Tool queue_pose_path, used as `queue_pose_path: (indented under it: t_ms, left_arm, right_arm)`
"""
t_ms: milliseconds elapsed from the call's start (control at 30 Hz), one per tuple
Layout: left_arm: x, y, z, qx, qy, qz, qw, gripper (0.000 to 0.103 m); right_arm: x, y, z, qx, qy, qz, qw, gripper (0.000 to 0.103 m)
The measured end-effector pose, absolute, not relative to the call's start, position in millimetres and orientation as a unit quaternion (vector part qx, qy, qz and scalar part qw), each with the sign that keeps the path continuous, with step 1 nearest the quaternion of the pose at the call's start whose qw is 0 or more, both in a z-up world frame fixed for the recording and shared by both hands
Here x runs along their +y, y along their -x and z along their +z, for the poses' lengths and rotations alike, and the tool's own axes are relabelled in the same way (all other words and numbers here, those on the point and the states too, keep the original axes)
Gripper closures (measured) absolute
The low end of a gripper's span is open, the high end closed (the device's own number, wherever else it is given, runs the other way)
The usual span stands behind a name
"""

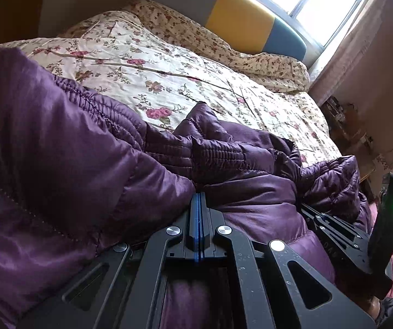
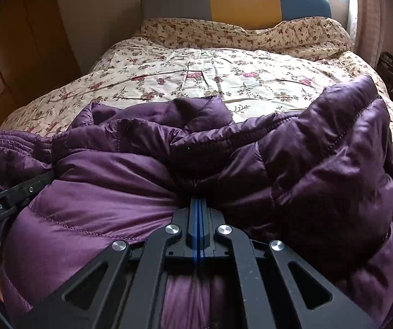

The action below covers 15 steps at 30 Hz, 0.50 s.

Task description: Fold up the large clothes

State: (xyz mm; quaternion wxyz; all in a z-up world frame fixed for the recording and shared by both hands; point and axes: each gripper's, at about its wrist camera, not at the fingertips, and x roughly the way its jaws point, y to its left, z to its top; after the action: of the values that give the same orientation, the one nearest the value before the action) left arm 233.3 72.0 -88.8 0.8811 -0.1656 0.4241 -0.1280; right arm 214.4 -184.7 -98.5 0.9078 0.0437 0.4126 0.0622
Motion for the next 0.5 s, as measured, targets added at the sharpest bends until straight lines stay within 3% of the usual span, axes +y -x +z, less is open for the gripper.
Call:
queue_pose_path:
  t_ms: [233,300,433,467,500]
  left_arm:
    - [68,-229,-81,0.423,0.15,-0.12,0.885,0.102]
    - [67,-225,-75,0.421,0.142,-0.115,0.888,0.098]
    - [63,-213,-62,0.405,0.131,-0.117,0.898,0.056]
    - [62,-210,-59,0.4,0.128,-0.116,0.9,0.047]
    - [61,-205,-55,0.394,0.122,-0.113,0.904,0.045]
  right_arm:
    - [-189,-213,-94,0.418,-0.061,0.073,0.904,0.102]
    - [-191,-212,-91,0.418,-0.066,0.076,0.903,0.101]
    - [-191,-210,-84,0.417,-0.07,0.077,0.903,0.095]
    - [-191,-208,-81,0.414,-0.068,0.075,0.905,0.085]
    - [-190,-205,-77,0.41,-0.066,0.073,0.907,0.075]
